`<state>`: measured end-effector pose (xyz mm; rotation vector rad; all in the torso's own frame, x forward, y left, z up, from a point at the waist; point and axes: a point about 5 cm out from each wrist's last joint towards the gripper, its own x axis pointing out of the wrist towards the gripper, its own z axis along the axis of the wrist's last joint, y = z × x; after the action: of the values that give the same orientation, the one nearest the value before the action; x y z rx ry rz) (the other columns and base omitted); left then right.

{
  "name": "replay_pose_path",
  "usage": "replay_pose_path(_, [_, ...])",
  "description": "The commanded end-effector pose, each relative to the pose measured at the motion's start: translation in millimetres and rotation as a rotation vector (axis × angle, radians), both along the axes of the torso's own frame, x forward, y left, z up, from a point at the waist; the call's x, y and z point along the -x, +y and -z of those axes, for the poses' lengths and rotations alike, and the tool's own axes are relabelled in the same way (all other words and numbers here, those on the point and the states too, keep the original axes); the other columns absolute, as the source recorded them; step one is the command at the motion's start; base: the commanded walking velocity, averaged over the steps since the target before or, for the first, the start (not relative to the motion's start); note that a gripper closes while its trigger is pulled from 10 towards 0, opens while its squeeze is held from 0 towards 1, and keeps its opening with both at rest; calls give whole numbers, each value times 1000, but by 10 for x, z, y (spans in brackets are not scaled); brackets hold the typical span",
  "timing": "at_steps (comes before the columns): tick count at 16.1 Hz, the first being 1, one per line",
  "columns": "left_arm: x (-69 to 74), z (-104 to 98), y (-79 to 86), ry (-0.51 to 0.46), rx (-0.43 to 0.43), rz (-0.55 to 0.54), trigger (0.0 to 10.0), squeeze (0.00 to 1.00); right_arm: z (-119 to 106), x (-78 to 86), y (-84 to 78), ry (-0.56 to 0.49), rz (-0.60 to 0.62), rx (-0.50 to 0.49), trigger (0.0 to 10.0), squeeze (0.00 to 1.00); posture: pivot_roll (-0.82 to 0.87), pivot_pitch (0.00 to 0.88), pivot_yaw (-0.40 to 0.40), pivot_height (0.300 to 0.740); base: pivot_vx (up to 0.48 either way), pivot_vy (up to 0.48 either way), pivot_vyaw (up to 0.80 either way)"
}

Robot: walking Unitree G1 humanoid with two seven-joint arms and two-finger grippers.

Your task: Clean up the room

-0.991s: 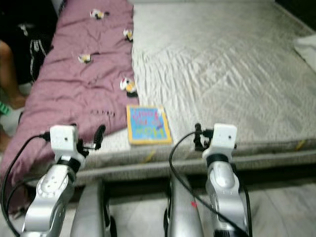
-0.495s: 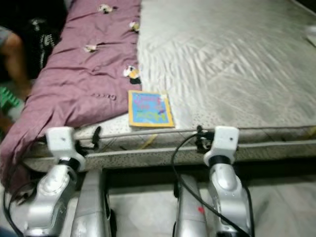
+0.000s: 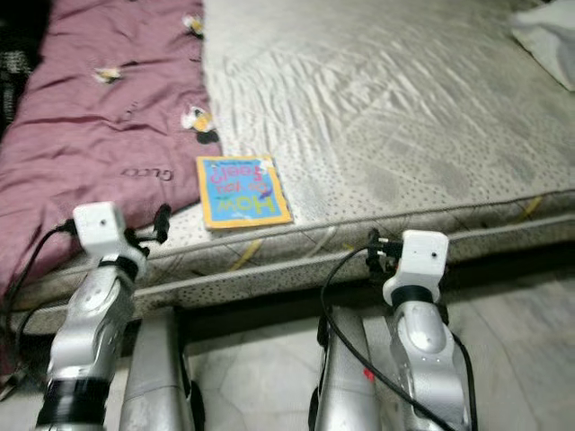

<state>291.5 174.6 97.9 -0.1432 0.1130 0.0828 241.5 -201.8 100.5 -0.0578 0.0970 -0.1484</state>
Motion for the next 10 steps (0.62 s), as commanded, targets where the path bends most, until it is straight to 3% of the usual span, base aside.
replay_pose_path(1, [-18, 50, 22, 13, 7, -23, 10000, 0, -9, 39, -49, 12, 4, 10, 10000, 0, -99, 150, -10, 480, 0, 0, 0])
replay_pose_path(8, [-380, 71, -237, -5, 84, -26, 10000, 0, -129, 166, -204, 26, -29, 59, 10000, 0, -181, 148, -47, 480, 0, 0, 0])
replay_pose_path(10, [-444, 143, -335, 52, 137, 9, 10000, 0, -169, 143, -182, 21, -45, 56, 10000, 0, -186, 147, -52, 480, 0, 0, 0])
